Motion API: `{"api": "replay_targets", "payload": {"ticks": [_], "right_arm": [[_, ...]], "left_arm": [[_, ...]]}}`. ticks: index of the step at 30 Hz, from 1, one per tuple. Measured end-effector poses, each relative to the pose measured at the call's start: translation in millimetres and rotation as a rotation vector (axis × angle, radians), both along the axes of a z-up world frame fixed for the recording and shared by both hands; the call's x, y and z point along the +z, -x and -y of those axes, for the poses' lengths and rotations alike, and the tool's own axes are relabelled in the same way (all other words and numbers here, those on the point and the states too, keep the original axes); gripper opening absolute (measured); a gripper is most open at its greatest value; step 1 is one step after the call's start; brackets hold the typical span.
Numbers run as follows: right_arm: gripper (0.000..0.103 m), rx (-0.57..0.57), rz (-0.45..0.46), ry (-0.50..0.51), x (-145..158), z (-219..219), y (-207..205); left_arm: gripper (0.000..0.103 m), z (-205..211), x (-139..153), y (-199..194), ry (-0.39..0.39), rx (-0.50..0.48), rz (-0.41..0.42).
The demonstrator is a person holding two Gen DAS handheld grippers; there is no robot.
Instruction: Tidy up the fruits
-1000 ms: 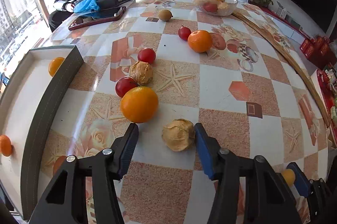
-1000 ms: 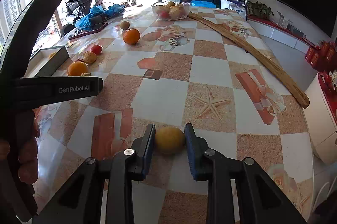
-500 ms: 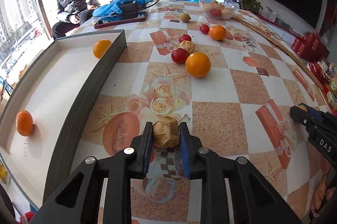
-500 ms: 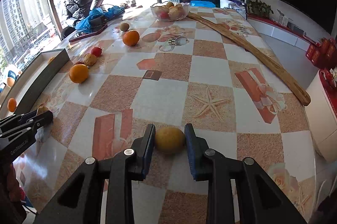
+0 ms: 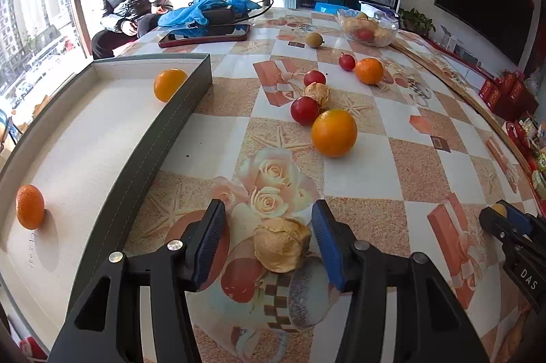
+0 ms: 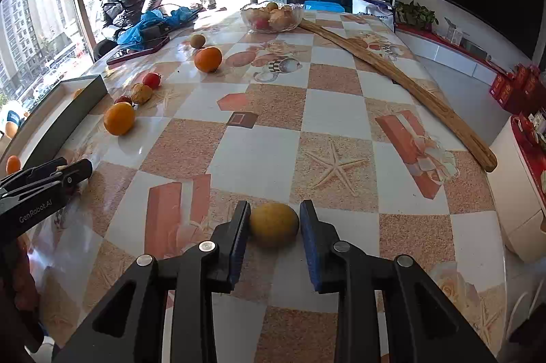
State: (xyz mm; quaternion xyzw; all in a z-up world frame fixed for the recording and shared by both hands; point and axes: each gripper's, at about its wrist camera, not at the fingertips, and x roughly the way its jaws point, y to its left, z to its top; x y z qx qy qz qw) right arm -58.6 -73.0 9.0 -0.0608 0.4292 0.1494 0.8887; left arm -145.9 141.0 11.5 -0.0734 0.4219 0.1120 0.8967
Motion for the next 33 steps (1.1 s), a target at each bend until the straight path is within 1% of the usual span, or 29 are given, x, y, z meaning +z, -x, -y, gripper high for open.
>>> {"api": "replay_targets", "payload": {"ticks": [1,2,5,10,12,18,19,20,21,30,31,32,33], "right_arm": [[0.065,-0.014,-0.007,0.003,-0.4,1.0,-1.5],[0.068,-0.027,-0.017,0.002,-0.9,2.1,-3.5],[0.068,-0.04,-0.02,-0.023,-0.6,7.5,-4.0],[0.068,-0.037,-0.018,0.009,-1.2,2.8,-3.2],[0.068,-0.033,-0.017,0.019,-1.6,1.2,-2.9],[0.071,-0.028,-0.018,0.036,-2.8,-1.8,-2.9],[0.078,-0.024,-0.022,0.034,-3.2,-1.9,-3.6],[0.087,-0.02,-0.031,0.037,-4.2,-3.0,-4.5],[0.089,-0.018,-0.041,0.042,-5.3,-4.3,-5.8],[0.089,-0.019,-0.041,0.044,-6.0,-4.6,-6.0],[0.092,-0.018,-0.042,0.044,-5.9,-4.6,-6.1],[0.103,-0.017,-0.052,0.045,-6.8,-4.9,-7.0],[0.103,-0.012,-0.071,0.046,-8.6,-6.0,-9.0]], "left_arm": [[0.057,-1.6,0.2,1.8,0.008,-0.003,0.006],[0.057,-3.2,0.4,3.1,0.017,-0.006,0.011],[0.057,-4.1,0.0,2.1,0.021,0.0,0.011],[0.059,6.4,-1.4,-4.1,-0.049,0.011,-0.012],[0.059,8.9,-1.7,-3.6,-0.062,0.013,-0.01],[0.062,6.4,-2.7,-2.5,-0.048,0.011,-0.007],[0.063,5.8,-2.6,-2.4,-0.05,0.009,-0.007],[0.064,5.9,-2.5,-1.9,-0.051,0.008,-0.007],[0.065,5.8,-2.5,-1.6,-0.051,0.006,-0.007],[0.067,6.4,-2.9,-1.4,-0.05,0.005,-0.008],[0.068,6.3,-2.9,-1.3,-0.049,0.004,-0.008],[0.069,7.2,-3.0,-1.0,-0.048,0.003,-0.008],[0.07,7.5,-3.2,-1.0,-0.047,0.002,-0.009]]}}
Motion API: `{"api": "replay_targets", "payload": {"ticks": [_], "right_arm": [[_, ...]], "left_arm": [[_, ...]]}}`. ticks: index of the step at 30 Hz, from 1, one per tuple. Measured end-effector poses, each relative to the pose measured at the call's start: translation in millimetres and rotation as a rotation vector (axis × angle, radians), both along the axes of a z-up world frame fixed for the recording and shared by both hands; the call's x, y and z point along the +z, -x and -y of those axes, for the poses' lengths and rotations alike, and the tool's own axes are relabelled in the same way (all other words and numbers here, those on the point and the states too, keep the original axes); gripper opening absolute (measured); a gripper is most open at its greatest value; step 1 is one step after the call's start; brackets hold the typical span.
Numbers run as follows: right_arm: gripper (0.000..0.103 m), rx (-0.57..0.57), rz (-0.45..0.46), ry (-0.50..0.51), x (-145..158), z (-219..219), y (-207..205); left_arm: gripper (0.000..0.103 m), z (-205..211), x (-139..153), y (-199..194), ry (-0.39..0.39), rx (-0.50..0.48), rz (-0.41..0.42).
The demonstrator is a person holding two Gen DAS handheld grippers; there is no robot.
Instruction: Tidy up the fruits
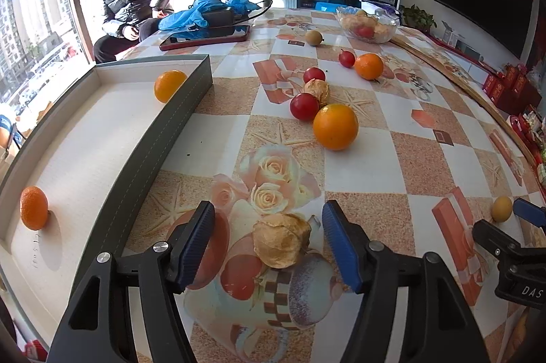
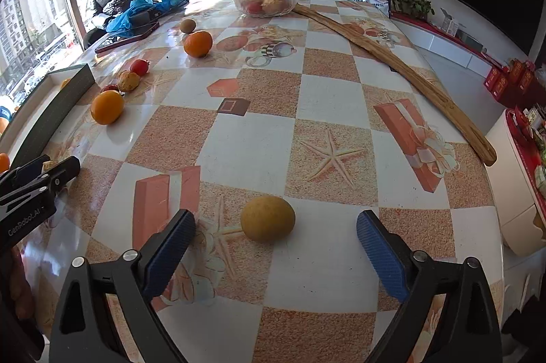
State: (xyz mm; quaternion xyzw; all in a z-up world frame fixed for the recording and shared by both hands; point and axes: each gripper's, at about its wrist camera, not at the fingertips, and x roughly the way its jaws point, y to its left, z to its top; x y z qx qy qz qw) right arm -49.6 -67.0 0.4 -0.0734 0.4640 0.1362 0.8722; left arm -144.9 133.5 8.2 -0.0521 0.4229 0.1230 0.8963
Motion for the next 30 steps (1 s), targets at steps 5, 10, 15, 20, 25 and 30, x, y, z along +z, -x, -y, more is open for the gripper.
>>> {"api": "replay_targets", "payload": {"ticks": [5,10,15,20,25,30], "right_arm": [[0.103,0.0,0.003,0.002,-0.8,0.1,2.4],[0.103,0.0,0.003,0.002,-0.5,0.1,1.9],[0.103,0.0,0.003,0.002,-0.8,0.3,2.2],[0.103,0.001,0.003,0.002,-0.7,0.0,1.5],[0.103,0.001,0.003,0.002,-0.7,-0.2,1.3],[0.103,0.001,0.003,0.003,-0.9,0.0,1.6]], "left_arm": [[0.076,2.2,-1.3,-1.4,0.008,-0.006,-0.006],[0.08,3.6,-2.0,-2.1,0.014,-0.014,-0.01],[0.084,4.9,-2.3,-2.8,0.02,-0.027,-0.014],[0.087,4.5,-2.4,-2.9,0.023,-0.039,-0.022],[0.087,4.6,-2.5,-3.0,0.023,-0.038,-0.022],[0.087,5.8,-3.1,-3.3,0.016,-0.041,-0.029]]}}
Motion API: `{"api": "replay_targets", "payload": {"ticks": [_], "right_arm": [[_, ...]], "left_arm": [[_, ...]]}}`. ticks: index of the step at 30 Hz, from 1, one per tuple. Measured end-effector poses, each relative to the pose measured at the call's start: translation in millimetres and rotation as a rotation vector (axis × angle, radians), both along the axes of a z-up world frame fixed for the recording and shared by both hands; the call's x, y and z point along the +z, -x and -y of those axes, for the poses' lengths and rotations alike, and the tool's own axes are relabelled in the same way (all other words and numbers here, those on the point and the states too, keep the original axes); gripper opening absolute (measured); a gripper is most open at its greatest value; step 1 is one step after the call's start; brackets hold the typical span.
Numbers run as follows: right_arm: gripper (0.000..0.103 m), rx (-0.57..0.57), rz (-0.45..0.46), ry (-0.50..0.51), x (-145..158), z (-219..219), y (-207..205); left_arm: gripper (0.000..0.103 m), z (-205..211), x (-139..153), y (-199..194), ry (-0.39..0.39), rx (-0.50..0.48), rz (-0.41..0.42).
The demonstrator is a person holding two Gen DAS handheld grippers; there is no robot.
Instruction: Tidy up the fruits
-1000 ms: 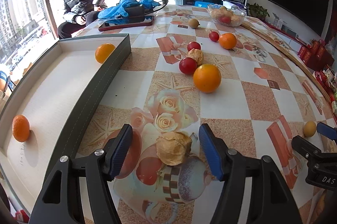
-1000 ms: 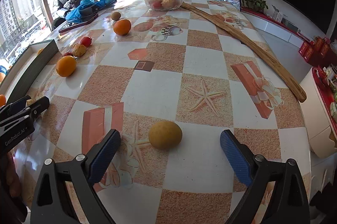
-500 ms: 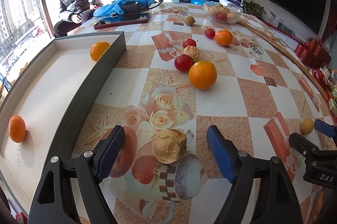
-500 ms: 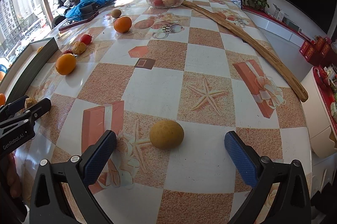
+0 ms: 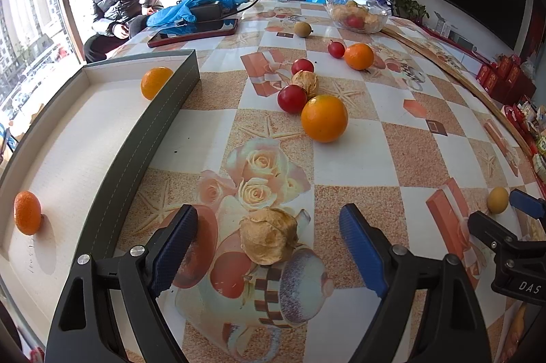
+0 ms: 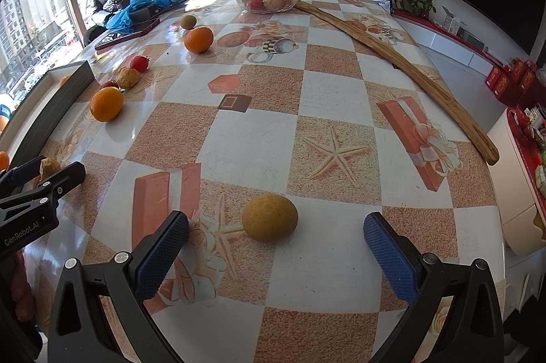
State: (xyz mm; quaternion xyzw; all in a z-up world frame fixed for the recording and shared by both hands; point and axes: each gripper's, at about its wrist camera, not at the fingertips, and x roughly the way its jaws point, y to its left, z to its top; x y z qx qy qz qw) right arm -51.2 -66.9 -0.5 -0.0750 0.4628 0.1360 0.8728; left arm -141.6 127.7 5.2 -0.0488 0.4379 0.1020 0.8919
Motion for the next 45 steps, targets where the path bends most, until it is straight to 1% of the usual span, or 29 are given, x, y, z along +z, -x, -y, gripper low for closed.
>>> {"api": "replay_targets", "payload": {"ticks": [2,3,4,5,6,7,8,11,16,22,24,25,26,27,29,30,31,35,40,45], "right_arm": [[0.103,0.0,0.0,0.0,0.0,0.0,-0.1],[0.103,0.0,0.0,0.0,0.0,-0.2,-0.3],[0.103,0.0,0.0,0.0,0.1,-0.3,-0.5],[0.103,0.0,0.0,0.0,0.1,-0.3,-0.5],[0.103,0.0,0.0,0.0,-0.1,0.0,-0.1],[0.103,0.0,0.0,0.0,0.0,-0.3,-0.5],[0.103,0.0,0.0,0.0,0.0,-0.3,-0.5],[0.103,0.001,0.0,0.001,0.0,-0.4,-0.5],[0.103,0.001,0.0,0.001,0.0,-0.4,-0.6],[0.103,0.006,-0.007,0.005,-0.2,-0.1,-1.0],[0.101,0.006,-0.014,0.01,0.4,-0.8,-1.8],[0.092,0.011,-0.014,0.01,1.9,-1.7,-1.4],[0.078,0.022,-0.01,0.01,4.3,-3.1,0.6],[0.07,0.036,-0.011,0.01,7.0,-6.5,1.2],[0.04,0.059,-0.021,0.013,10.9,-12.9,2.3],[0.031,0.066,-0.027,0.011,12.2,-15.3,2.5],[0.029,0.066,-0.031,0.013,12.9,-16.5,2.9],[0.029,0.066,-0.064,-0.029,13.8,-12.3,4.2],[0.029,0.047,-0.114,-0.096,15.7,2.5,7.7],[0.029,0.023,-0.14,-0.139,16.6,13.3,9.7]], "left_arm": [[0.082,1.6,0.2,1.6,0.002,-0.006,0.0],[0.076,4.1,0.7,3.6,-0.003,-0.012,0.004],[0.067,7.9,1.6,5.6,-0.012,-0.023,0.009],[0.062,12.6,2.7,7.7,-0.021,-0.037,0.013],[0.05,17.2,3.7,9.7,-0.029,-0.052,0.012],[0.033,21.6,5.2,10.9,-0.029,-0.069,0.009],[0.027,25.3,6.2,12.0,-0.024,-0.084,0.002],[0.027,32.9,7.8,13.2,-0.034,-0.093,-0.023],[0.027,31.7,9.9,13.0,-0.005,-0.087,-0.06],[0.028,31.8,10.2,12.9,0.0,-0.081,-0.072],[0.028,30.9,10.5,12.1,0.005,-0.081,-0.079],[0.028,30.1,10.7,11.6,0.01,-0.082,-0.084],[0.028,29.1,10.9,10.9,0.017,-0.082,-0.088],[0.028,27.8,11.2,10.6,0.024,-0.081,-0.091],[0.028,25.5,11.7,10.8,0.037,-0.077,-0.098],[0.028,24.3,12.0,11.4,0.042,-0.075,-0.101],[0.028,22.8,12.2,12.9,0.047,-0.073,-0.103],[0.028,14.5,12.9,21.1,0.067,-0.072,-0.1],[0.028,-6.0,14.3,31.5,0.17,-0.081,-0.077],[0.028,-22.8,16.2,40.3,0.21,-0.057,-0.069]]}}
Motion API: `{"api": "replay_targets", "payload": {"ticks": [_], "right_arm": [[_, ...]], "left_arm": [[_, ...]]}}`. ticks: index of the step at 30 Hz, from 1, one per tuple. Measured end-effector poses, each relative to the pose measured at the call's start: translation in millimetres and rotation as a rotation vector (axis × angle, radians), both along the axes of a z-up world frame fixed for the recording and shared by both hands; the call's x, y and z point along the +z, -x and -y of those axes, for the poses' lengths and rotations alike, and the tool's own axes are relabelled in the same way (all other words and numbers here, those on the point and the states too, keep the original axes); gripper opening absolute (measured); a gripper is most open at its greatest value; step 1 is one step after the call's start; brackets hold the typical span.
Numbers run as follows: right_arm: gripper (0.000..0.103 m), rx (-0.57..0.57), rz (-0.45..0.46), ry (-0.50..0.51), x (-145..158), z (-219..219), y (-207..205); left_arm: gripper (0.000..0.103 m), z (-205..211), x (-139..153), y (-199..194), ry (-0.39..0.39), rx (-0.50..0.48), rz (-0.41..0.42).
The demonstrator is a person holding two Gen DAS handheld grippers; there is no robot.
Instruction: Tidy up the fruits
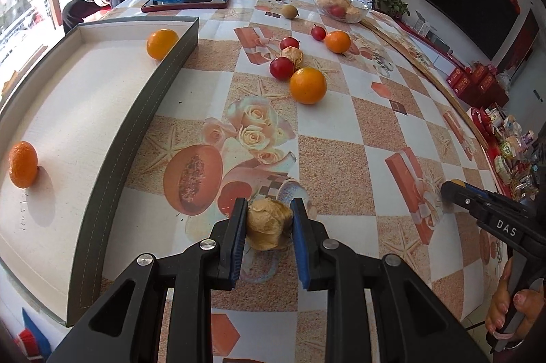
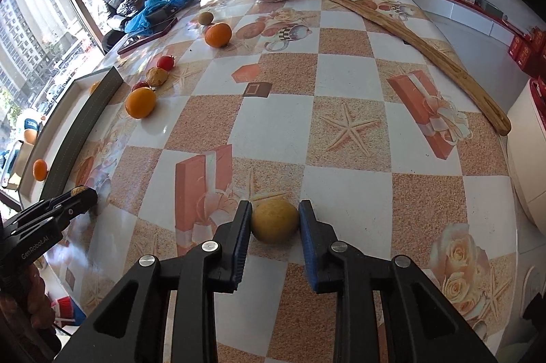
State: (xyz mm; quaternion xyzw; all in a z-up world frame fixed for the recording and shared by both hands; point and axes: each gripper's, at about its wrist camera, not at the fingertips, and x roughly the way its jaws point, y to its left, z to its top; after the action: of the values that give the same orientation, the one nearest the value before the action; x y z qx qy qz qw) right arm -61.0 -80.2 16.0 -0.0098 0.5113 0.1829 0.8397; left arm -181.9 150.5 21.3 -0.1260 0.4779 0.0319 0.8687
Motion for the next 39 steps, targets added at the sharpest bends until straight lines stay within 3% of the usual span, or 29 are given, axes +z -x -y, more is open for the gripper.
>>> {"api": "replay_targets", "payload": {"ticks": [11,18,31,39], "right_arm": [[0.029,-0.001,-0.041,-0.03,0.3,-2.0,-0.6],[0.029,0.044,-0.069,-0.046,6.3,-29.2,-9.0],[0.029,0.272,-0.084,-0.113,44.0,-159.2,-26.4],[0.029,0.403,-0.103,-0.145,54.9,-247.3,-24.5]], "left_arm": [[0.028,-10.5,3.5,1.3,-0.009,0.034,-0.02],[0.028,-27.1,33.3,1.4,-0.043,0.049,0.035],[0.028,-128.1,67.5,2.9,-0.129,0.251,0.062],[0.028,-157.9,56.6,-0.8,-0.173,0.317,0.018]]}}
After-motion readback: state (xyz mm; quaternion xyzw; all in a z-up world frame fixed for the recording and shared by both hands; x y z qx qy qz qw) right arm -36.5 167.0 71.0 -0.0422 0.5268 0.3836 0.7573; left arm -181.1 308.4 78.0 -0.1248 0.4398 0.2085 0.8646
